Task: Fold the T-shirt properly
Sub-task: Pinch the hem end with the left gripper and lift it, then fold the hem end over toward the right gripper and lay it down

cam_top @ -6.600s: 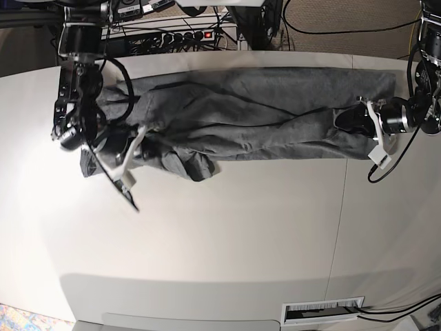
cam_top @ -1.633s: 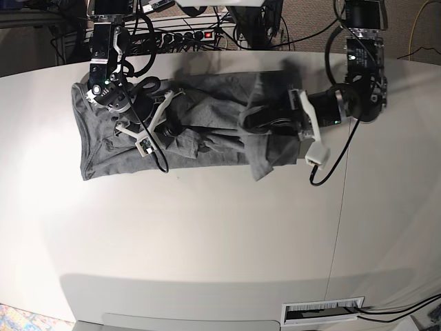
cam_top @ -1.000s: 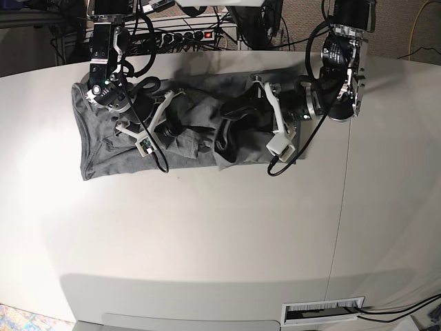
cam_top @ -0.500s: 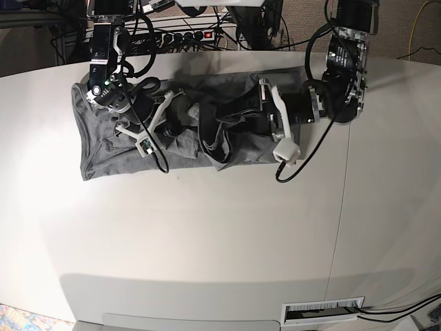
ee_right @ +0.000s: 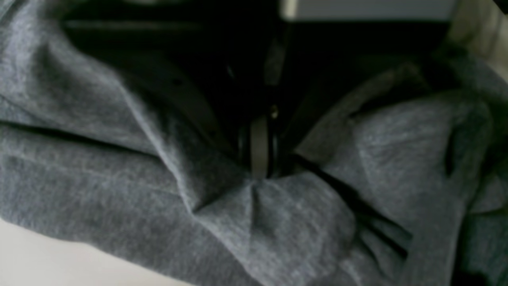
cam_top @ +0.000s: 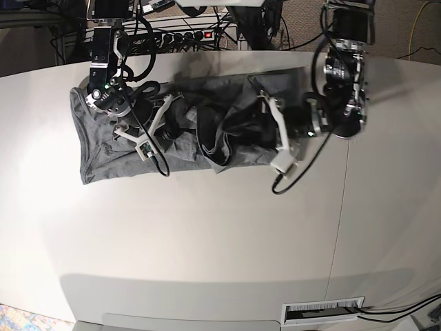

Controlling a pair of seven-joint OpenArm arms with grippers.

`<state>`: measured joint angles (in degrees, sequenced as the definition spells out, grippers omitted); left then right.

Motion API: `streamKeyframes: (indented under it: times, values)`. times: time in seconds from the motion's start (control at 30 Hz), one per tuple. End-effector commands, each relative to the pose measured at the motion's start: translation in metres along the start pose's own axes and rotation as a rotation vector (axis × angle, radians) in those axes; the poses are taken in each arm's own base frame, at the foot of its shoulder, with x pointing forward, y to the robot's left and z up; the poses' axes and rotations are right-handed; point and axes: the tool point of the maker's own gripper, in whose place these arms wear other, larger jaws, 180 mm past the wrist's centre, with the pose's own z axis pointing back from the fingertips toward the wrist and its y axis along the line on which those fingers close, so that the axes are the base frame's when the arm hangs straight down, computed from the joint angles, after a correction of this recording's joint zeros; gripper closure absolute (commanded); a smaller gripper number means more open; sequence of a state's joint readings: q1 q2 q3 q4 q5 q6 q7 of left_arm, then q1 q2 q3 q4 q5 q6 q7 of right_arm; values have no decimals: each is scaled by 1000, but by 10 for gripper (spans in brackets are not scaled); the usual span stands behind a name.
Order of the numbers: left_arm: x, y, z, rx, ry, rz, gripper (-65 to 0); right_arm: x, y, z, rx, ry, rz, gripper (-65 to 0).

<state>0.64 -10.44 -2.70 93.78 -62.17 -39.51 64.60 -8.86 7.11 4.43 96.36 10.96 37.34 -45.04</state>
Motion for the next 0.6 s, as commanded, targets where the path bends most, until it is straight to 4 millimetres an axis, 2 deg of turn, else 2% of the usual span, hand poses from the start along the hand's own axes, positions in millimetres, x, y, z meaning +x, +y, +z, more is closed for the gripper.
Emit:
streamKeyframes:
  times: [0.0,0.1,0.27,0.37,0.47,0.57]
  values:
    - [8,3,8,13,-16,-31,-248,-1,-8,2,-31,25,18,0]
    - [-9,20,25,83,52,-28,-248,-1,-8,2,-30,21,18,0]
    - [-35,24,39,110,109,-3,-248,0,-8,2,-31,18,18,0]
    - [-42,19,37,96,106,22,-247,0,-8,2,-30,18,18,0]
    - [-40,6,33,39,54,68,-243,0,-8,2,-30,18,18,0]
    - [-32,-6,28,-15,-6,100,-160,0,-8,2,-30,17,18,0]
